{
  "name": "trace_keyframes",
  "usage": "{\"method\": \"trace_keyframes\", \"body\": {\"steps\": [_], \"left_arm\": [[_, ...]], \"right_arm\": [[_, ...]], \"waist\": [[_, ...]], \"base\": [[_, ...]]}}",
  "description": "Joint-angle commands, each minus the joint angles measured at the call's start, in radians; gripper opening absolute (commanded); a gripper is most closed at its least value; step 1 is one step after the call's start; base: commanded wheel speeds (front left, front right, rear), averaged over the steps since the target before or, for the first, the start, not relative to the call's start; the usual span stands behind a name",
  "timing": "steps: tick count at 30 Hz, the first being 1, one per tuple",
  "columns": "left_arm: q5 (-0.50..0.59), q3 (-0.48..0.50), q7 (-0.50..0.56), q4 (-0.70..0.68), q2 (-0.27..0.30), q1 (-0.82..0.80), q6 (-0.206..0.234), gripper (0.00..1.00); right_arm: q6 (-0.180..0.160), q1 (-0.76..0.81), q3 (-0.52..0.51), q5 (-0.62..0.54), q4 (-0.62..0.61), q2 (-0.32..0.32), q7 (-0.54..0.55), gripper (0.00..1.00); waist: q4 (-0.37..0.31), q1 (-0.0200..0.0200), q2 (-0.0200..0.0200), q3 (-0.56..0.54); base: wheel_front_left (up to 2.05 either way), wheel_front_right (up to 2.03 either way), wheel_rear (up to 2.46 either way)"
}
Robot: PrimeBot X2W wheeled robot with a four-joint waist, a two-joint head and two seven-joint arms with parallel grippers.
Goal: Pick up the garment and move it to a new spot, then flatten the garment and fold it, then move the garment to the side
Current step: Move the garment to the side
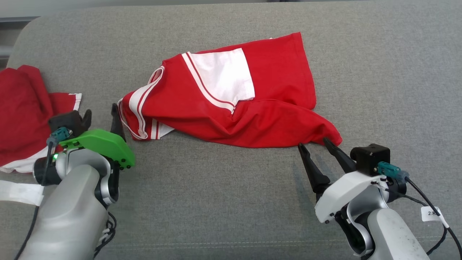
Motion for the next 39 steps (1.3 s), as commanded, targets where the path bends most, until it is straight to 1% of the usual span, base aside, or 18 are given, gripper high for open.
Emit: {"method": "trace_keyframes", "body": {"steps": [1, 2, 4, 6, 11, 17, 20, 24, 31, 34, 35, 37, 38, 39], "left_arm": [[0.023, -0.005, -0.001, -0.002, 0.020, -0.021, 0.033, 1.00], [0.023, -0.005, -0.001, -0.002, 0.020, -0.021, 0.033, 1.00], [0.040, -0.013, -0.002, -0.016, 0.026, -0.033, 0.053, 1.00], [0.055, -0.024, -0.004, -0.041, 0.025, -0.045, 0.063, 1.00], [0.078, -0.064, 0.026, -0.111, -0.009, -0.080, 0.056, 1.00], [0.124, -0.128, 0.101, -0.138, -0.034, -0.164, 0.047, 1.00], [0.147, -0.169, 0.165, -0.126, -0.036, -0.218, 0.035, 1.00], [0.177, -0.223, 0.262, -0.087, -0.041, -0.284, 0.004, 1.00], [0.238, -0.316, 0.438, 0.025, -0.029, -0.406, -0.043, 1.00], [0.248, -0.335, 0.511, 0.063, -0.029, -0.455, -0.054, 1.00], [0.254, -0.348, 0.563, 0.089, -0.025, -0.482, -0.059, 1.00], [0.258, -0.365, 0.628, 0.115, -0.025, -0.505, -0.064, 1.00], [0.258, -0.365, 0.628, 0.115, -0.025, -0.505, -0.064, 1.00], [0.263, -0.375, 0.665, 0.125, -0.022, -0.534, -0.068, 1.00]], "right_arm": [[0.000, 0.006, -0.004, -0.002, -0.007, -0.004, 0.002, 1.00], [0.000, 0.006, -0.004, -0.002, -0.007, -0.004, 0.002, 1.00], [0.000, 0.007, -0.006, -0.003, -0.009, -0.004, 0.005, 1.00], [0.000, 0.010, -0.007, -0.004, -0.009, -0.004, 0.006, 1.00], [0.000, 0.014, -0.003, -0.007, -0.011, -0.004, 0.012, 1.00], [0.000, 0.001, 0.010, 0.003, -0.012, -0.004, 0.011, 1.00], [0.000, -0.005, 0.018, 0.011, -0.007, -0.004, 0.005, 1.00], [0.000, -0.013, 0.029, 0.020, -0.001, -0.004, -0.007, 1.00], [0.000, -0.027, 0.039, 0.034, 0.012, -0.004, -0.028, 1.00], [0.000, -0.037, 0.042, 0.038, 0.017, -0.003, -0.038, 1.00], [0.000, -0.040, 0.044, 0.043, 0.021, -0.004, -0.045, 1.00], [0.000, -0.043, 0.046, 0.046, 0.025, -0.004, -0.052, 1.00], [0.000, -0.043, 0.046, 0.046, 0.025, -0.004, -0.052, 1.00], [0.000, -0.049, 0.047, 0.050, 0.028, -0.004, -0.059, 1.00]], "waist": [[-0.001, 0.0000, 0.0000, 0.001], [-0.001, 0.0000, 0.0000, 0.001], [-0.001, 0.0000, 0.0000, 0.003], [0.000, 0.0000, 0.0000, 0.004], [-0.008, 0.0000, 0.0000, 0.001], [-0.045, 0.0000, 0.0000, 0.008], [-0.072, 0.0000, 0.0000, 0.018], [-0.115, 0.0000, 0.0000, 0.038], [-0.186, 0.0000, 0.0000, 0.091], [-0.210, 0.0000, 0.0000, 0.116], [-0.223, 0.0000, 0.0000, 0.130], [-0.235, 0.0000, 0.0000, 0.145], [-0.235, 0.0000, 0.0000, 0.145], [-0.243, 0.0000, 0.0000, 0.159]], "base": [[0.00, 0.00, 0.00], [0.00, 0.00, 0.00], [0.00, 0.00, 0.00], [0.00, 0.00, 0.00], [0.00, 0.00, 0.00], [0.00, 0.00, 0.00], [0.00, 0.00, 0.00], [0.00, 0.00, 0.00], [0.00, 0.00, 0.00], [0.00, 0.00, 0.00], [0.00, 0.00, 0.00], [0.00, 0.00, 0.00], [0.00, 0.00, 0.00], [0.00, 0.00, 0.00]]}}
